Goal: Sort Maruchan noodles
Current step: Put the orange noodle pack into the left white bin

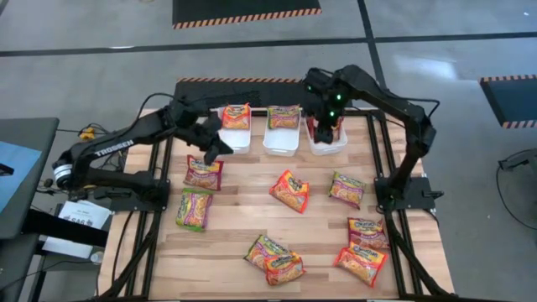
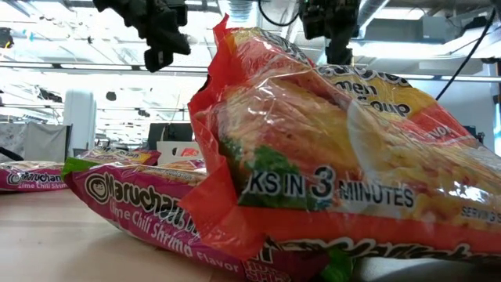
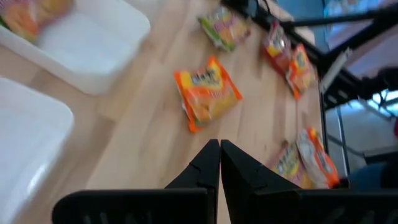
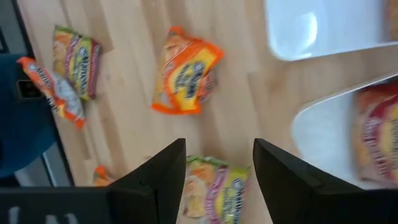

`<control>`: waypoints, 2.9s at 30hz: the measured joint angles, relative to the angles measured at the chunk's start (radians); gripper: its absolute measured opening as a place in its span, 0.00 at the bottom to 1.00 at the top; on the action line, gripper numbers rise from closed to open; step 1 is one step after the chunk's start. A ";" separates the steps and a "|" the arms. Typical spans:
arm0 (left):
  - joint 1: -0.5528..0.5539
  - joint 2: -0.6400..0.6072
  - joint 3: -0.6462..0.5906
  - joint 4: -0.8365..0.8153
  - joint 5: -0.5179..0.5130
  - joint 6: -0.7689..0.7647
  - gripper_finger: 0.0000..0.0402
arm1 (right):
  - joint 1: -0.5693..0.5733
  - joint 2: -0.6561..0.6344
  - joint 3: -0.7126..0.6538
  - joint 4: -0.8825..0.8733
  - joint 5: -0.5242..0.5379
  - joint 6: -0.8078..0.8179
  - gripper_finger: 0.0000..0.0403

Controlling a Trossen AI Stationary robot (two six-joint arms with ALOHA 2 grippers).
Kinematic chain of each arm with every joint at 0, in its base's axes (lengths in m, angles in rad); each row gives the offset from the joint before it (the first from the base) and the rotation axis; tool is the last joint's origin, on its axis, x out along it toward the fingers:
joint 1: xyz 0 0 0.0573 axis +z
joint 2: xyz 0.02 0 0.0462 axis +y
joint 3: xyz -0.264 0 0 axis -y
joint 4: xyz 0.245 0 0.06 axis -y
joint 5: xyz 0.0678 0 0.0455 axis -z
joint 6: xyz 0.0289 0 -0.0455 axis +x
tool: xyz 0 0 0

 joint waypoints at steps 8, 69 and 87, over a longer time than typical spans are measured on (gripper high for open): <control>-0.104 -0.021 0.000 -0.082 0.001 -0.013 0.00 | 0.216 -0.050 -0.096 0.014 0.000 0.204 0.52; -0.442 -0.022 -0.012 -0.135 -0.030 0.009 0.00 | 0.894 0.367 -0.137 0.729 -0.028 0.518 0.50; -0.442 -0.023 -0.012 -0.132 -0.057 0.030 0.00 | 0.894 0.413 -0.138 0.663 -0.050 0.651 0.27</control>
